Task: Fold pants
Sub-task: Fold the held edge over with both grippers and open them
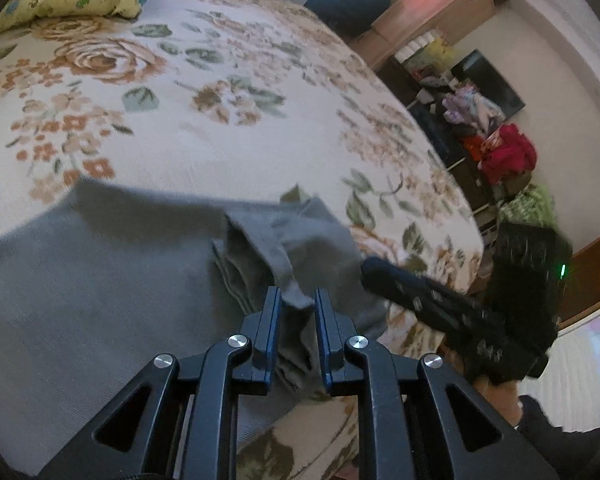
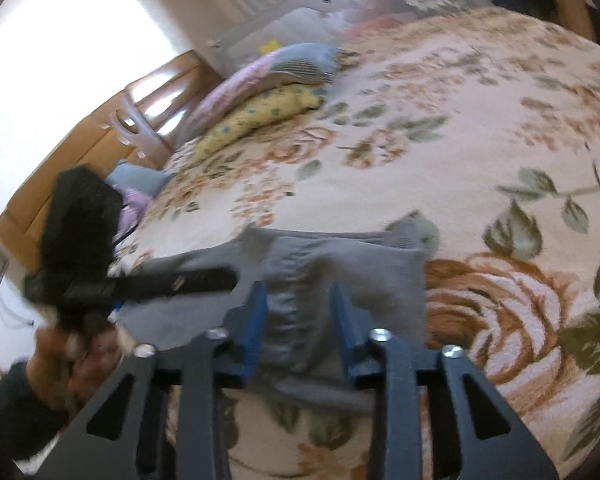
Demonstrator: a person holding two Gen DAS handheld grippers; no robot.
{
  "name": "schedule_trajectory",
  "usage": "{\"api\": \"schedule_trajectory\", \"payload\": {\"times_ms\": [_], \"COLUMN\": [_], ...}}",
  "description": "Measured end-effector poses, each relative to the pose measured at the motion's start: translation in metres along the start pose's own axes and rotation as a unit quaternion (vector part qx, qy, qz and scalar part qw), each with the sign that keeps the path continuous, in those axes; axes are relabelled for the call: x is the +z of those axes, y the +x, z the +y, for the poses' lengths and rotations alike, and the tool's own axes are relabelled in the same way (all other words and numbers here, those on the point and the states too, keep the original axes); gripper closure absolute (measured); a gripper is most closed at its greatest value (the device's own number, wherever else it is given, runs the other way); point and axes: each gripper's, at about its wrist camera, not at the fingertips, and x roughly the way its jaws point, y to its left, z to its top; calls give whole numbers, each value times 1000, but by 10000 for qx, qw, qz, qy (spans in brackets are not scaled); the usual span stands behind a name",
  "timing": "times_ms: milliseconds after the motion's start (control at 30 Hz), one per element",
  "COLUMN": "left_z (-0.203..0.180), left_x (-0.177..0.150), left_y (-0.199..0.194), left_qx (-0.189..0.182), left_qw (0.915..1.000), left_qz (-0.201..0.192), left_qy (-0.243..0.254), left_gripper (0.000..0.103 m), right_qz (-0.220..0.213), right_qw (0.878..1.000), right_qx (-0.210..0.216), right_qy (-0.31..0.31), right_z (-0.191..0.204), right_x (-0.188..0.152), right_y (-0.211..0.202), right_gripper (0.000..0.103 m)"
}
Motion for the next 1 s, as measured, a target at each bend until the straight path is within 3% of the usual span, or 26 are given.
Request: {"api": "schedule_trajectory", "payload": {"times_ms": [167, 333, 533, 600, 733, 1000], "left_z": [-2, 10, 23, 27, 41, 65], "left_x": [-15, -23, -39, -47, -65, -87], "left_y": [20, 7, -36, -49, -75, -117], "left_qx": [586, 508, 512, 686, 647, 863], "left_qw": [9979, 9984, 9950, 9912, 9824, 9650], "left_qz": [254, 175, -372, -586, -931, -1455], "left_qy": [131, -183, -779, -970, -1485, -2006], "left_gripper": [85, 84, 75, 73, 73, 72], "right_qz": [427, 706, 551, 574, 737, 1123], "right_qw": [9989, 9973, 9983, 9977, 9939, 9827], "right_qx": [-144, -181, 117, 235, 454, 761], "right_qy": [115, 83, -134, -271, -682, -1258], "right_z": [-14, -13, 12, 24, 54, 102], "right_x": [-1, -9, 7, 14, 28, 42], "right_y": [23, 35, 28, 32, 45, 74], "right_gripper": [76, 76, 76, 76, 76, 76]}}
